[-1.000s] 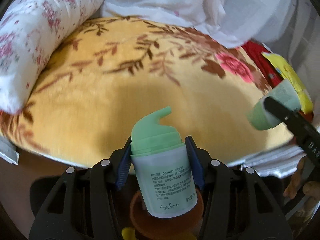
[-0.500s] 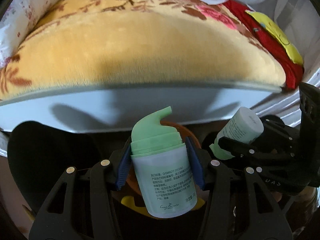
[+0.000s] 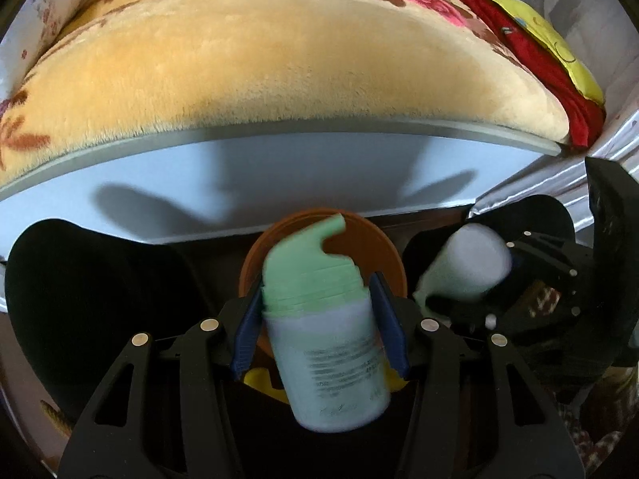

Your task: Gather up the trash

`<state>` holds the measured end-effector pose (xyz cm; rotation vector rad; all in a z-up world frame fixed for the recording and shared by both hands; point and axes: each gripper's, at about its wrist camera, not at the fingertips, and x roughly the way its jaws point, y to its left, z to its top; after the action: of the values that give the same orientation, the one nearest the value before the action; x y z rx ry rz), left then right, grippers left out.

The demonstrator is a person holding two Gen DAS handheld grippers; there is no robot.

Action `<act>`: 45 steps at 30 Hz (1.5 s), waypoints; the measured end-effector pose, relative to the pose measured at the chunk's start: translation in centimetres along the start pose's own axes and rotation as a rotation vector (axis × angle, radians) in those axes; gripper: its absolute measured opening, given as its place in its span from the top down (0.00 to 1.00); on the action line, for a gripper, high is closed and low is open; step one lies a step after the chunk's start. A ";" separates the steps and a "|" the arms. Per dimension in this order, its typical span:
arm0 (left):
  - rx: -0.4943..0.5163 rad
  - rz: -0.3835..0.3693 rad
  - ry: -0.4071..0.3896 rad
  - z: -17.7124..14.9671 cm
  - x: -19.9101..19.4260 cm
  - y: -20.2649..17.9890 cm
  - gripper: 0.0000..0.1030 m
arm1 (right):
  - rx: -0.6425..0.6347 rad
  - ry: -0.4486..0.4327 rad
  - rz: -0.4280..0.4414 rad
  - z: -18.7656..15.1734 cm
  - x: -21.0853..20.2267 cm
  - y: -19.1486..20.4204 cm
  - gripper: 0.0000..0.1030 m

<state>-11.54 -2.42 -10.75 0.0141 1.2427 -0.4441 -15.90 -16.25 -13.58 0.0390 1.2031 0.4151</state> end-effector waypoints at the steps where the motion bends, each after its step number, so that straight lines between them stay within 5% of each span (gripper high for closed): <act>1: -0.001 0.002 -0.005 0.0 -0.2 0.1 0.47 | 0.000 -0.010 -0.017 -0.1 -0.2 0.0 0.32; 4: -0.008 0.024 -0.032 0.1 -0.8 0.0 0.29 | -0.011 -0.029 -0.053 0.1 -0.6 -0.1 0.29; 6: -0.009 0.035 -0.049 0.2 -1.3 0.0 0.25 | -0.007 -0.043 -0.073 0.2 -0.9 -0.5 0.28; 18: 0.000 0.092 -0.101 1.4 -2.5 0.2 0.23 | 0.026 -0.101 -0.079 0.8 -2.3 -1.7 0.27; 26: -0.029 0.117 -0.166 3.5 -3.2 0.7 0.23 | 0.068 -0.170 -0.097 2.3 -3.4 -2.6 0.16; 33: -0.047 0.156 -0.257 6.3 -4.5 1.0 0.23 | 0.095 -0.296 -0.142 5.1 -5.6 -4.0 0.05; 36: -0.056 0.178 -0.302 7.4 -5.2 1.2 0.14 | 0.112 -0.344 -0.150 6.5 -6.5 -5.0 0.05; 45: -0.075 0.245 -0.419 11.1 -6.8 2.0 0.12 | 0.136 -0.486 -0.169 10.3 -9.2 -7.9 0.05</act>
<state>-2.45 -1.20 -1.30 0.0088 0.8310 -0.1733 -6.91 -24.64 -3.52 0.1463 0.7455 0.1592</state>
